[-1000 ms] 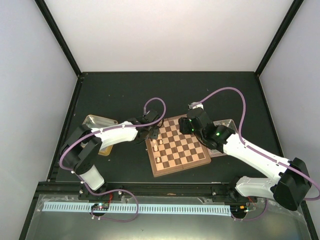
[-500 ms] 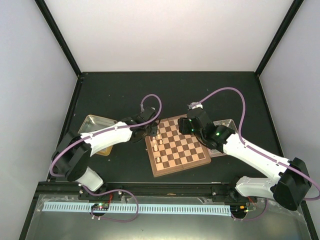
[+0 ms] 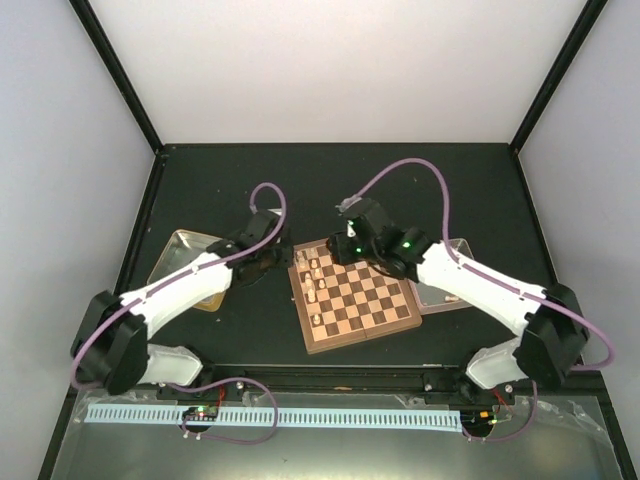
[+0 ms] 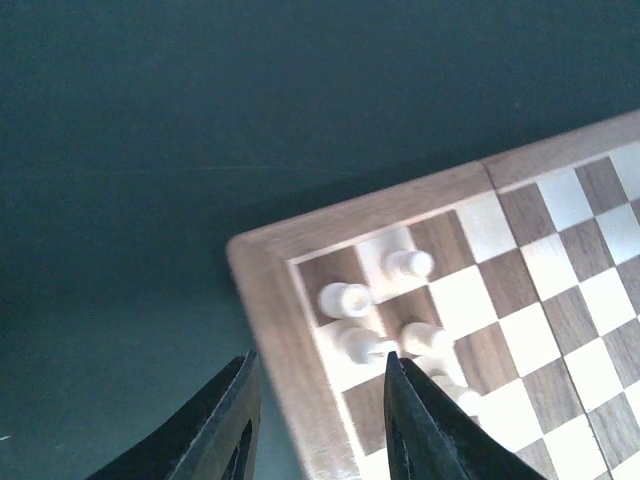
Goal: Set up the chess pieces on the board
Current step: Place the chess piece on the chessboard, then adjust the chess piece on the chessboard.
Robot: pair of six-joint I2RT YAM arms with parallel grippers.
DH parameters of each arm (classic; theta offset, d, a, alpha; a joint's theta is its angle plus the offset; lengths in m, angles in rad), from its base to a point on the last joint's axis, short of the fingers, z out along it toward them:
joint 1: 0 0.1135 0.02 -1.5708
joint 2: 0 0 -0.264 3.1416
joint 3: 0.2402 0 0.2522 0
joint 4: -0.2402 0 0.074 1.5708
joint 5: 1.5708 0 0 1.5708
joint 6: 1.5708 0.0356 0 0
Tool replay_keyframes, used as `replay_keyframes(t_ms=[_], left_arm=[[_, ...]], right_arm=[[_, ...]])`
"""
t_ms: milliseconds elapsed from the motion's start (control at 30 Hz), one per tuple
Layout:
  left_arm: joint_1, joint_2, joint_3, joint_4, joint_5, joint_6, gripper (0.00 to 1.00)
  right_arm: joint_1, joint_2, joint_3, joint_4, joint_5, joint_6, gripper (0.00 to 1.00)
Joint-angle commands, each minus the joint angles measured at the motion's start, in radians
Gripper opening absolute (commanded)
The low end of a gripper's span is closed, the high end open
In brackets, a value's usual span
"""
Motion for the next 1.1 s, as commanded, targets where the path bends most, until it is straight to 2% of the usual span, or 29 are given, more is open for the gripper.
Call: replay_keyframes(t_ms=[0,233,533,1067], left_arm=[[0.080,-0.138,-0.086,0.026,0.071,-0.010,0.36],[0.209,-0.369,-0.224,0.024,0.097,-0.023,0.41],[0.242,-0.601,-0.356,0.089,0.002,-0.040,0.51],[0.249,-0.618,-0.365,0.080,-0.001,-0.022,0.53]], right_arm=[[0.063,0.119,0.138,-0.137,-0.051,-0.048,0.50],[0.131,0.319,0.306,-0.274,-0.065,-0.013,0.40],[0.183,0.509,0.465,-0.389,-0.043,0.039,0.31],[0.185,0.644,0.594,-0.460,0.052,0.071,0.23]])
